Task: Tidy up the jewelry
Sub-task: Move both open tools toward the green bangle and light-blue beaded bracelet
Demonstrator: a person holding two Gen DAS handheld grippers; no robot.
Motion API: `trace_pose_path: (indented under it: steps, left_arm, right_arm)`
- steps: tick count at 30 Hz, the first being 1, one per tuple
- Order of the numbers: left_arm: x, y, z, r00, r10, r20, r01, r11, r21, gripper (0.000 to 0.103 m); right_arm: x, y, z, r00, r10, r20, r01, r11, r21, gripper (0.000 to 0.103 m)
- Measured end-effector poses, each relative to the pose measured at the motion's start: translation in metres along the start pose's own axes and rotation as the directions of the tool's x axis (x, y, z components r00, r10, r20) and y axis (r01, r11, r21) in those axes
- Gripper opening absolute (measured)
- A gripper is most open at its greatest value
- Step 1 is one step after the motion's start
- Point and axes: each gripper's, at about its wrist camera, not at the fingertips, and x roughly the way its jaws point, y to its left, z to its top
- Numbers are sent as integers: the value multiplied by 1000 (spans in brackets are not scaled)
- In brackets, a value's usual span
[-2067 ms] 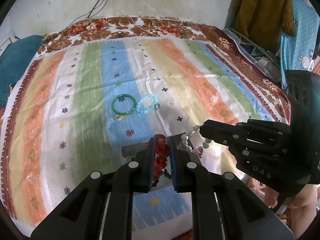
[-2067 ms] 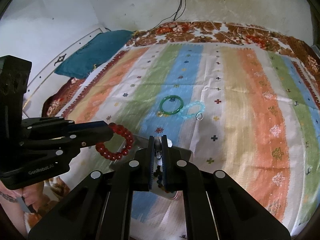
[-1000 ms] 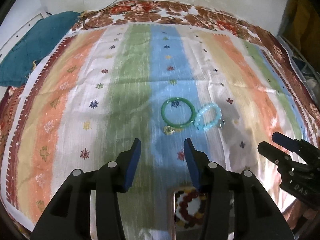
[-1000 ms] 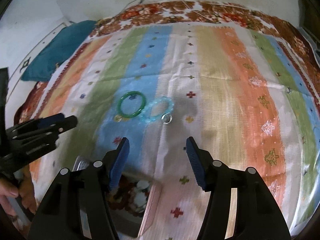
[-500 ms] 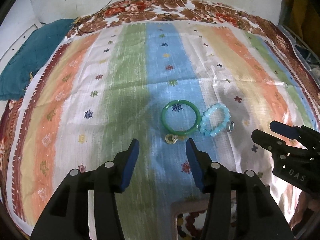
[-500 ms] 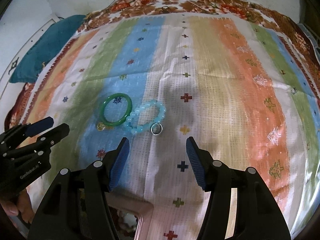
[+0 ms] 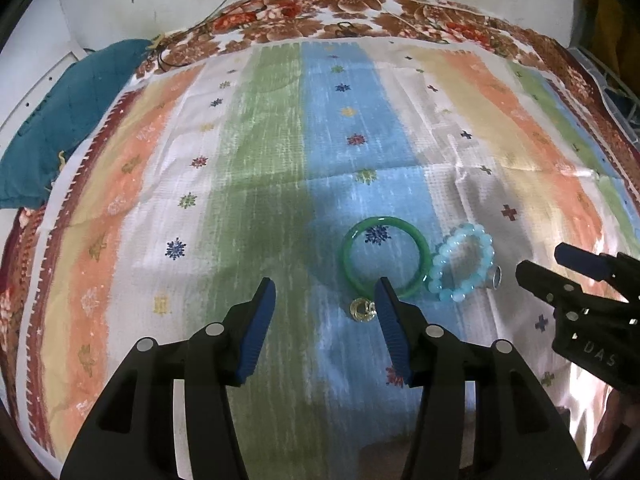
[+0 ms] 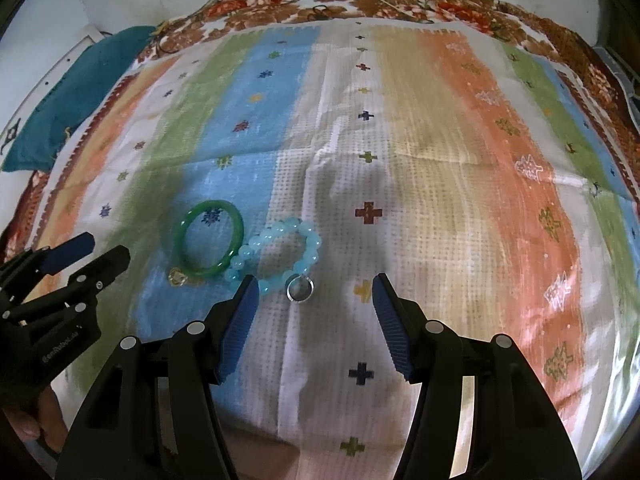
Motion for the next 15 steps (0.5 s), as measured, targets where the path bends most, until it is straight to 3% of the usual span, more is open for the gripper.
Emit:
trace_pose_path:
  steps: [15]
  left_arm:
    - [32, 1, 6, 999, -42, -35, 42, 999, -9, 56]
  right_arm:
    - [29, 7, 10, 999, -46, -26, 46, 999, -6, 59]
